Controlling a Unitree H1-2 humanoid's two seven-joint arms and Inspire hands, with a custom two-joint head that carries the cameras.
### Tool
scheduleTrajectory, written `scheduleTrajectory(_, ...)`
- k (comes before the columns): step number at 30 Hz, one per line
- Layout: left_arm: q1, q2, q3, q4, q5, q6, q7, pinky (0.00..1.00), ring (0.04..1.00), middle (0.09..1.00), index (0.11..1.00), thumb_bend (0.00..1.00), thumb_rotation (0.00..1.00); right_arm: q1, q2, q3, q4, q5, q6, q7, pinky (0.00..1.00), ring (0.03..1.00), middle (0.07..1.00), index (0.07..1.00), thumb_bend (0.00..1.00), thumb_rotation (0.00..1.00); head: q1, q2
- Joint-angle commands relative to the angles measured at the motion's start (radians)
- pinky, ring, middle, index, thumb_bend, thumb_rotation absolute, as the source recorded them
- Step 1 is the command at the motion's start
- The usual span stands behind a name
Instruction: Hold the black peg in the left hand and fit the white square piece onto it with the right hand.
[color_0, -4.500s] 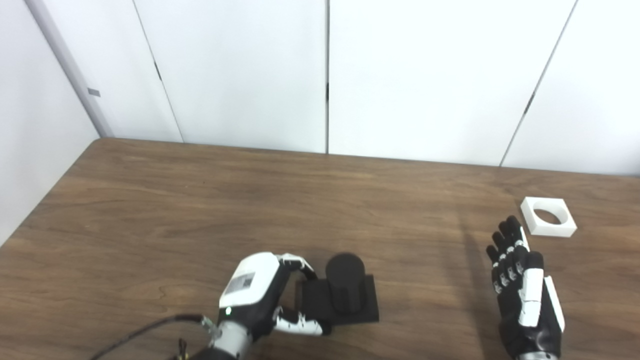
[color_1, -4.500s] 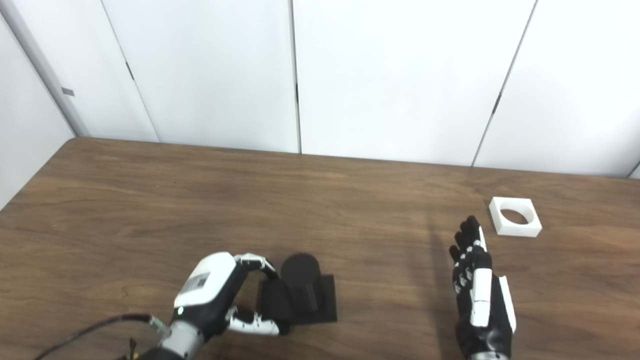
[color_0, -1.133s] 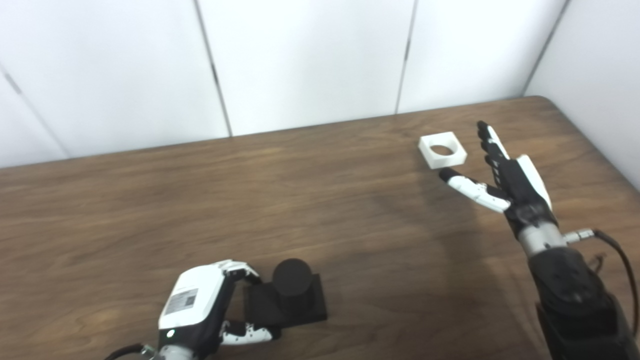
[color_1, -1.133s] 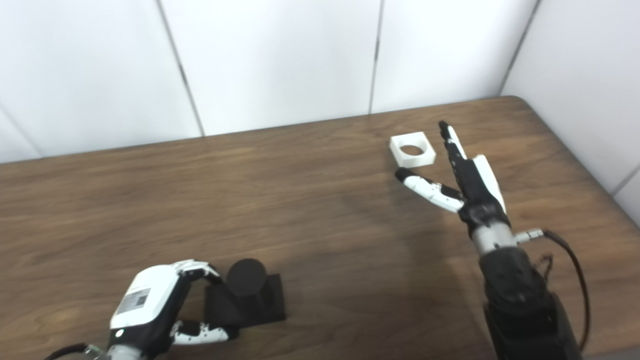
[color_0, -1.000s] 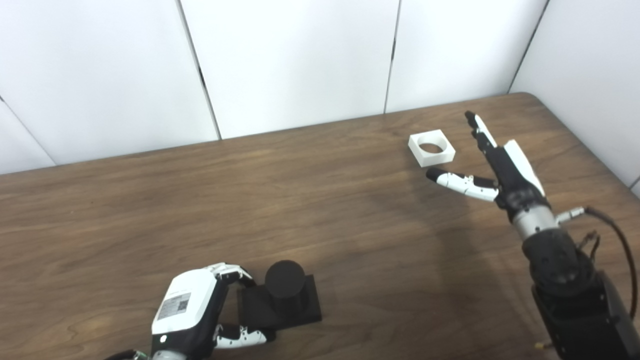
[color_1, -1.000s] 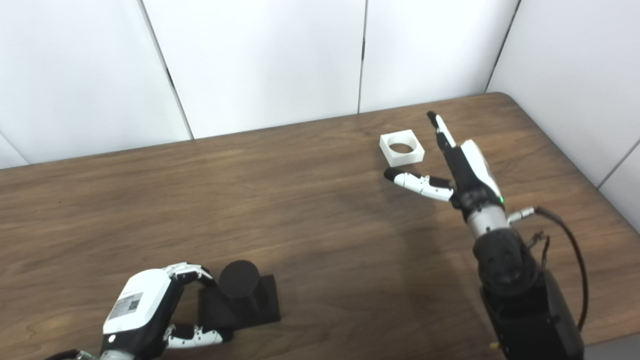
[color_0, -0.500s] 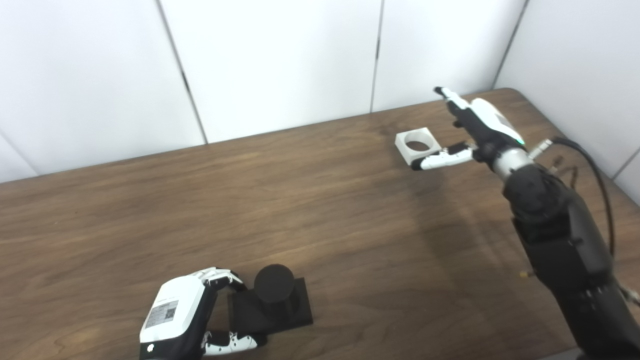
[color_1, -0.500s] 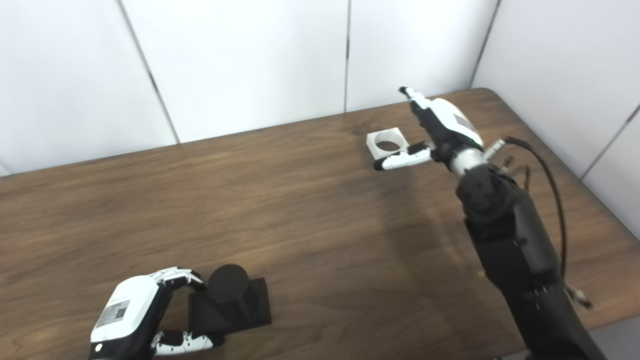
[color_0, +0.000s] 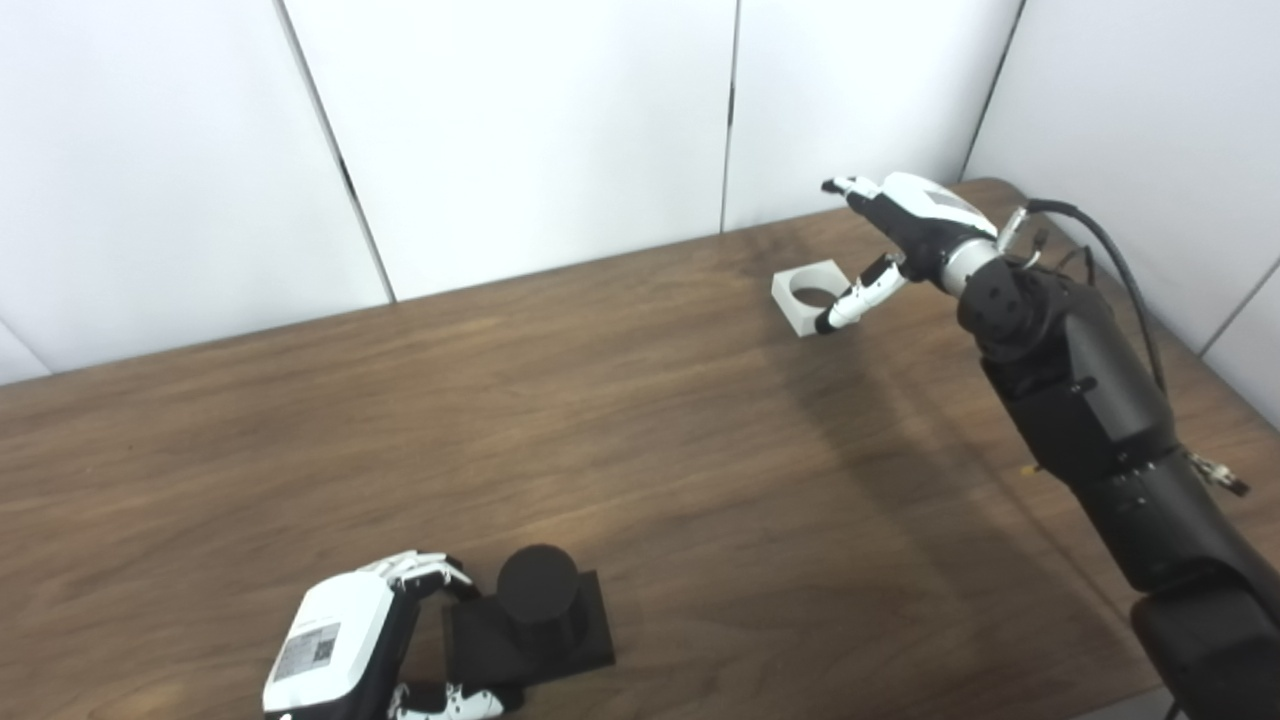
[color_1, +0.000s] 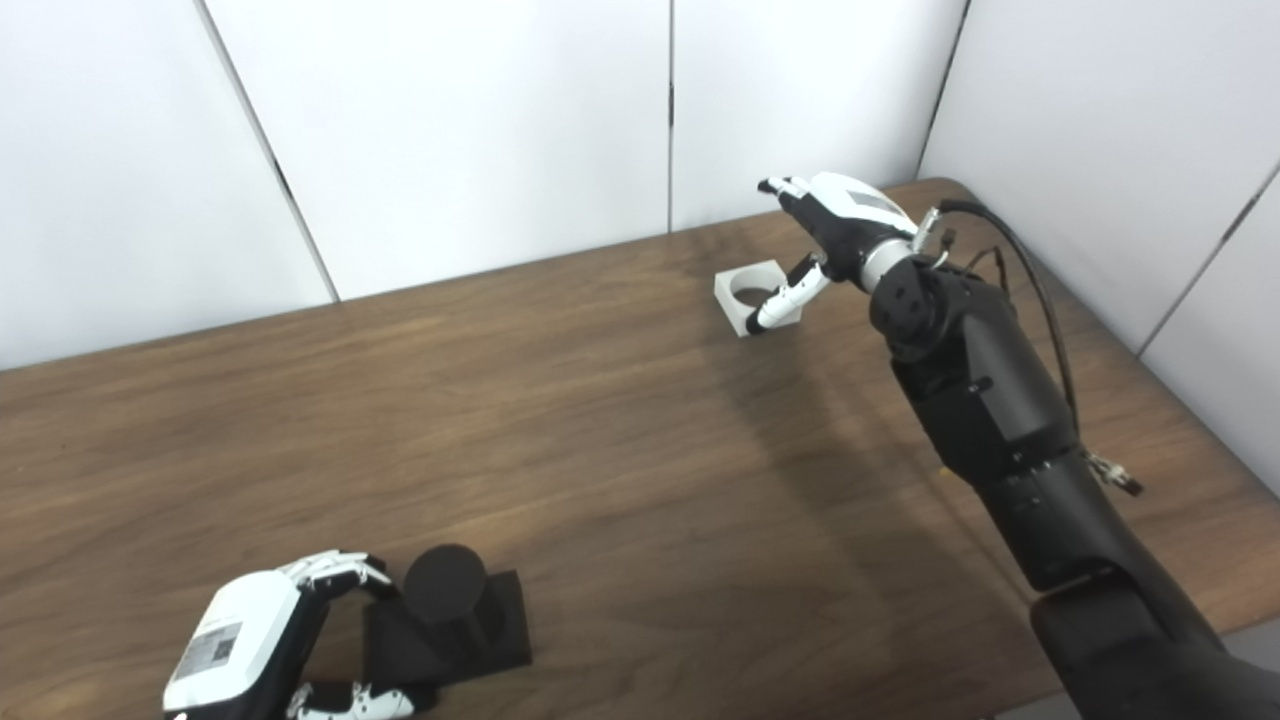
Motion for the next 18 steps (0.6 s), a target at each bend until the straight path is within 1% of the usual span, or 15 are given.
scheduleTrajectory(1,0.039,0.027,-0.011,0.071,0.010,0.017,-0.047,0.83,0.831,0.775,0.488,0.52,0.06,-0.077,-0.043,0.014,0.003,-0.034,-0.007,0.010,0.92,1.000,1.000,0.941,0.93,0.16,0.000,0.000)
scheduleTrajectory(2,0.041,0.027,-0.011,0.070,0.011,0.017,-0.047,0.83,0.831,0.775,0.488,0.52,0.06,-0.086,-0.046,0.023,0.009,-0.042,-0.007,0.020,0.92,1.000,1.000,0.939,0.93,0.16,0.009,-0.002)
scheduleTrajectory(6,0.045,0.027,-0.011,0.070,0.012,0.014,-0.043,0.83,0.831,0.777,0.488,0.52,0.06,-0.131,-0.073,0.083,0.049,-0.066,-0.008,0.059,0.93,1.000,1.000,0.942,0.94,0.18,0.011,-0.001)
scheduleTrajectory(9,0.048,0.027,-0.011,0.067,0.014,0.013,-0.042,0.82,0.830,0.776,0.488,0.52,0.06,-0.169,-0.087,0.126,0.087,-0.084,-0.008,0.083,0.94,1.000,1.000,0.937,0.95,0.17,0.012,0.001)
scheduleTrajectory(14,0.052,0.022,-0.014,0.066,0.019,0.013,-0.039,0.82,0.830,0.779,0.488,0.52,0.06,-0.221,-0.085,0.170,0.138,-0.130,-0.007,0.133,0.96,1.000,1.000,0.925,0.94,0.16,0.018,0.001)
scheduleTrajectory(18,0.055,0.019,-0.016,0.062,0.017,0.011,-0.035,0.81,0.828,0.779,0.488,0.52,0.06,-0.256,-0.086,0.218,0.185,-0.175,-0.008,0.164,0.96,1.000,1.000,0.911,0.93,0.16,0.023,0.003)
